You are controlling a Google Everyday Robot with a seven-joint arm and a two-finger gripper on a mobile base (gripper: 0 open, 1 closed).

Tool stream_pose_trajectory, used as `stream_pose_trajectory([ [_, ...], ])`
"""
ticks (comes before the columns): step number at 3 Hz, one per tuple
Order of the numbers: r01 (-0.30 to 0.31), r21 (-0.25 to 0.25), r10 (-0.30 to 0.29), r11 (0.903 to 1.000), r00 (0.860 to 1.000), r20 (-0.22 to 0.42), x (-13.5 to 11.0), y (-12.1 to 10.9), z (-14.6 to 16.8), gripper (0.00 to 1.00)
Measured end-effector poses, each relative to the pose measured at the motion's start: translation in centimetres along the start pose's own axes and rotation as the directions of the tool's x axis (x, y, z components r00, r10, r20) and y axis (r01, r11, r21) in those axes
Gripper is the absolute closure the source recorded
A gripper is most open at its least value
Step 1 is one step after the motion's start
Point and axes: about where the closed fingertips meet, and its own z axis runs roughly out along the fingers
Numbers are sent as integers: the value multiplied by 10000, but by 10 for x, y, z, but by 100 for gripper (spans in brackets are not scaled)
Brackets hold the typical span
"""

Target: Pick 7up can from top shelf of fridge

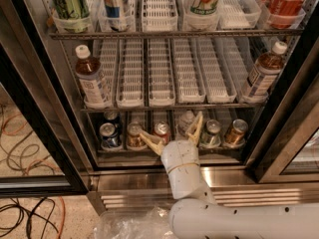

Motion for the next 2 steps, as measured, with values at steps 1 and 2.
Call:
stream_pose_trajectory([
  [1,109,0,-109,9999,9998,181,-1,7,2,0],
  [2,547,905,-618,9944,9951,770,-23,-19,1,0],
])
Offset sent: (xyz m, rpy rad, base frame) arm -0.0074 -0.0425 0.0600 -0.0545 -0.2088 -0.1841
